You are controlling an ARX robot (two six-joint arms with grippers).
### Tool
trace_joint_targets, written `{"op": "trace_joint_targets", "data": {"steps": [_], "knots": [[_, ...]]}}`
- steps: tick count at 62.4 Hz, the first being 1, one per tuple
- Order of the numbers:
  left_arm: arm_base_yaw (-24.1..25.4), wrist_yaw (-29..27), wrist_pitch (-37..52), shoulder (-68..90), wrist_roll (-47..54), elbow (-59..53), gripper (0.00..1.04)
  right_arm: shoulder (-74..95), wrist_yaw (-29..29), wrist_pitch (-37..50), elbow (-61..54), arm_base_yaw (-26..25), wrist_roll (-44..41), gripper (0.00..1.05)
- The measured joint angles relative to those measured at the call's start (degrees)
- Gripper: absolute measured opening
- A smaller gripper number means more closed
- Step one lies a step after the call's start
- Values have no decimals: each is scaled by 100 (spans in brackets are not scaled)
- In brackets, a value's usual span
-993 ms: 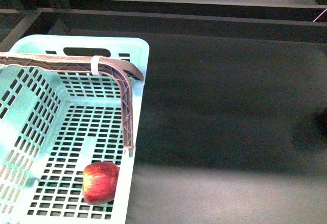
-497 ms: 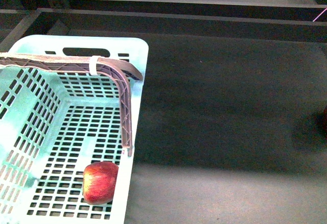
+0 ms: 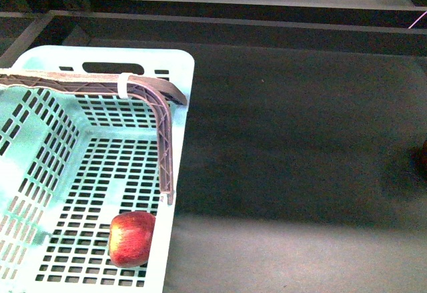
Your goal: Pick apple with right arm and hold basket with left
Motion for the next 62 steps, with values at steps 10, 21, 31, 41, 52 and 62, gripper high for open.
{"op": "trace_joint_targets", "data": {"steps": [10, 21, 31, 41, 52, 62], "knots": [[0, 0, -435, -448, 0, 0, 3, 0, 0, 0, 0, 0, 0, 96], [0, 0, -835, -848, 0, 0, 3, 0, 0, 0, 0, 0, 0, 96], [0, 0, -1095, -1117, 0, 0, 3, 0, 0, 0, 0, 0, 0, 96], [0, 0, -2011, -1829, 0, 2, 3, 0, 0, 0, 0, 0, 0, 96], [0, -2, -2286, -2275, 2, 2, 3, 0, 0, 0, 0, 0, 0, 96], [0, -2, -2295, -2280, 0, 2, 3, 0, 0, 0, 0, 0, 0, 96]]}}
